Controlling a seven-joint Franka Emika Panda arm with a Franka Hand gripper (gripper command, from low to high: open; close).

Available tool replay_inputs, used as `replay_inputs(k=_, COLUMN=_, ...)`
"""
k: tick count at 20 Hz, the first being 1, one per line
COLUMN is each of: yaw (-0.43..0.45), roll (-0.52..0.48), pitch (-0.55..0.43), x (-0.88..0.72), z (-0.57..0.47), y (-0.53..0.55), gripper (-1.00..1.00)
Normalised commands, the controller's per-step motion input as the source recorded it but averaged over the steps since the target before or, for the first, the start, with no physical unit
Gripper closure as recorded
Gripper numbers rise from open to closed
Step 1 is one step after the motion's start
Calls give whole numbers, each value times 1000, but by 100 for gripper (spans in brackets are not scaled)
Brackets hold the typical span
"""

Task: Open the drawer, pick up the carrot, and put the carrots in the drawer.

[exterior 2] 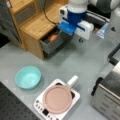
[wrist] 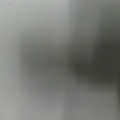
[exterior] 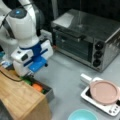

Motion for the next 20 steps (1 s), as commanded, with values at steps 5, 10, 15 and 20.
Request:
replay_inputs(k=5, yaw=158, roll=-54, pitch=100, x=31, z=66, y=-245, gripper=-100)
replay_inputs(k=10, yaw=155, roll=7, pitch=104, x=57, z=74, y=-163, gripper=-100)
replay_inputs(k=15, yaw=96, roll=92, pitch=117, x=92, z=158, y=92, gripper=-100)
replay_inputs(k=20, yaw=26, roll=122, pitch=117, x=136, z=205, y=268, gripper=-100)
